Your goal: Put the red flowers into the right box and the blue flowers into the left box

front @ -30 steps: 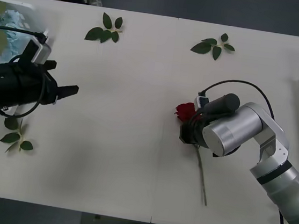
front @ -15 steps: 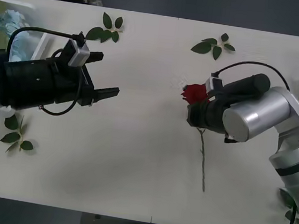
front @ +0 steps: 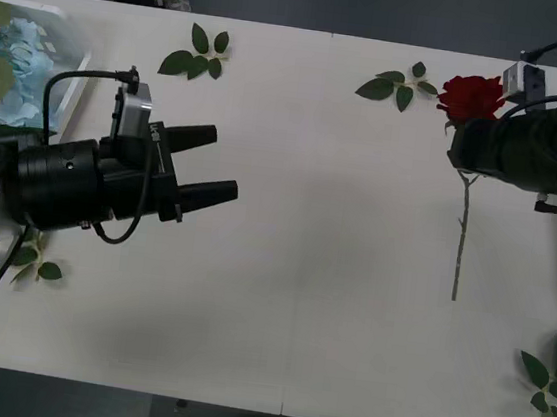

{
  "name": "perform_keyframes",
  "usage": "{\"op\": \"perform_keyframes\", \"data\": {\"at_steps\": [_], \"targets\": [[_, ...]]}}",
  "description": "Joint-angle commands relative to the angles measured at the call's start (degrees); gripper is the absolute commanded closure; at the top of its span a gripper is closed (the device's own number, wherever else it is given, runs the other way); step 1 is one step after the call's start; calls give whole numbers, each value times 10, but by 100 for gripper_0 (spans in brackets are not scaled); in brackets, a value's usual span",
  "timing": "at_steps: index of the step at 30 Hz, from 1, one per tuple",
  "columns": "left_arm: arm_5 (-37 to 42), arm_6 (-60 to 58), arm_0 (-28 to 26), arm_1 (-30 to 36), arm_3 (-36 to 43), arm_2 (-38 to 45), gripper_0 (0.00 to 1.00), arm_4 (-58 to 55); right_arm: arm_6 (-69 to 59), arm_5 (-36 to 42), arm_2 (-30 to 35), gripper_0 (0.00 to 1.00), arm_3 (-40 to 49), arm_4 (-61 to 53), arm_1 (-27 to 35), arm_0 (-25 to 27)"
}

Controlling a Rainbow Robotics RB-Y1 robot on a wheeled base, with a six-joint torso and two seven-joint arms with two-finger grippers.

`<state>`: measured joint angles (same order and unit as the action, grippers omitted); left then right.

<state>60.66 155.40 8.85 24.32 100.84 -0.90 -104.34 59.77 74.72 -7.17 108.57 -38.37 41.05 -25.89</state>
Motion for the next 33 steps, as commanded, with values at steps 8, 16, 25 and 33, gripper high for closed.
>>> {"op": "perform_keyframes", "data": {"at_steps": [8,16,25,33], "targets": [[152,-4,100,4,-133,3,0,-82,114,-24,9,100,-86,34,84,-71],[168,-4,136,7,-118,2,0,-102,203,-61,28,100,-210,33,117,-104],[168,-4,136,7,-110,-12,0,-102,303,-65,61,100,-314,30,161,-103],[165,-4,133,7,-106,-35,0,-102,354,-143,78,100,-414,46,177,-104]]}}
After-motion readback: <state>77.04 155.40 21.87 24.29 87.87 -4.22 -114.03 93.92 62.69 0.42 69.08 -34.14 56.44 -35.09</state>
